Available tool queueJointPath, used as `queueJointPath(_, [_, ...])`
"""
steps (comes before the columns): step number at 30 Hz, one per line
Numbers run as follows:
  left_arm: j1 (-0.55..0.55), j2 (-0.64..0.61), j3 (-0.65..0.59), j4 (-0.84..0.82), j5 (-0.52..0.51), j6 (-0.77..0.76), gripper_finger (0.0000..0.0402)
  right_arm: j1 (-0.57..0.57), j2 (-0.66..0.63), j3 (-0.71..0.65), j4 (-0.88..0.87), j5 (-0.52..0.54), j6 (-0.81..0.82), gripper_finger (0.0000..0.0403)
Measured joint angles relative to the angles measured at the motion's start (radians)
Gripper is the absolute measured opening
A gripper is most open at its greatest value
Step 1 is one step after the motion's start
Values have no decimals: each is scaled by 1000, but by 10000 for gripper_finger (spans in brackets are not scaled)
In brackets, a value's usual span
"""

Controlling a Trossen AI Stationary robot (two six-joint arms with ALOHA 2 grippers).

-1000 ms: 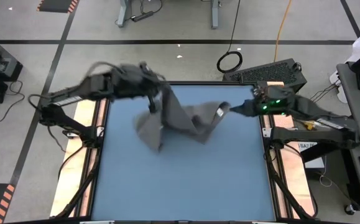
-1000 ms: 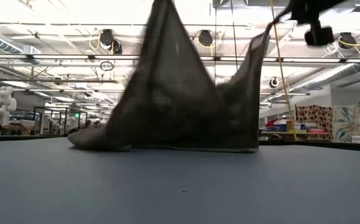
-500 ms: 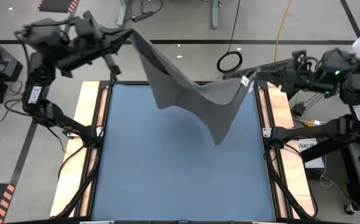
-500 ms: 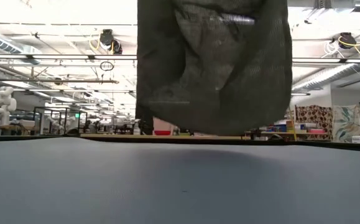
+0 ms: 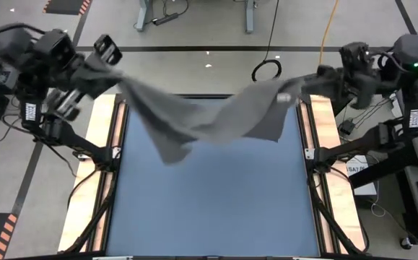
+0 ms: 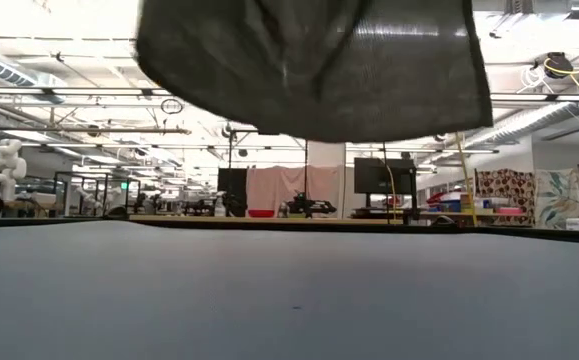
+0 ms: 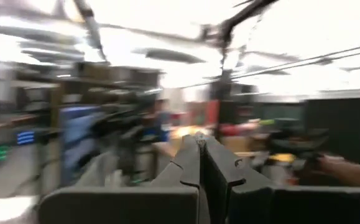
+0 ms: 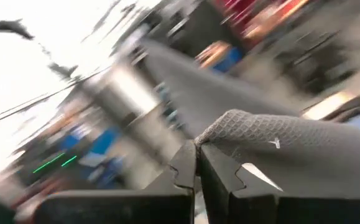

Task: Roll towel
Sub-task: Fold the gray towel

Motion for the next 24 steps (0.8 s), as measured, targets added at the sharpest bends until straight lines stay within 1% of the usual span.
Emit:
queueJointPath(2, [-60, 0, 0, 9, 48, 6, 2, 32, 0, 1, -2, -89, 30, 4])
queueJointPath(4, [-113, 0, 0, -5, 59, 7, 2, 68, -3, 1, -12, -131, 57, 4])
queueJointPath(7, [-145, 1, 0, -22, 34, 9, 2, 108, -5, 1, -50, -146, 111, 4])
queueJointPath(10, [-145, -2, 1, -123, -47, 52, 2, 123, -8, 1, -140, -109, 141, 4])
queueJointPath(11, [-141, -7, 1, -184, -90, 80, 2, 124, -8, 1, -187, -82, 144, 4])
queueJointPath(13, [-129, -11, 1, -353, -207, 138, 2, 124, 1, 1, -303, -5, 140, 4])
queueJointPath(15, [-113, -14, 1, -596, -374, 172, 2, 124, 16, 1, -431, 97, 118, 4])
queueJointPath(17, [-91, -4, -7, -858, -562, 179, 2, 124, 38, 1, -568, 233, 85, 4])
queueJointPath(18, [-80, 6, -20, -962, -646, 177, 2, 124, 53, -2, -607, 302, 72, 4])
queueJointPath(19, [-68, 16, -44, -1013, -713, 175, 2, 124, 66, -24, -591, 364, 45, 4])
queueJointPath(20, [-54, 23, -84, -1000, -761, 176, 3, 124, 65, -52, -564, 412, 9, 4])
queueJointPath(21, [-40, 15, -138, -975, -782, 192, 4, 123, 68, -79, -544, 457, -23, 4])
queueJointPath(22, [-31, 5, -189, -947, -780, 208, 5, 120, 80, -100, -523, 500, -46, 4])
queueJointPath(24, [-5, -1, -255, -836, -763, 228, 7, 104, 99, -137, -532, 570, -64, 4])
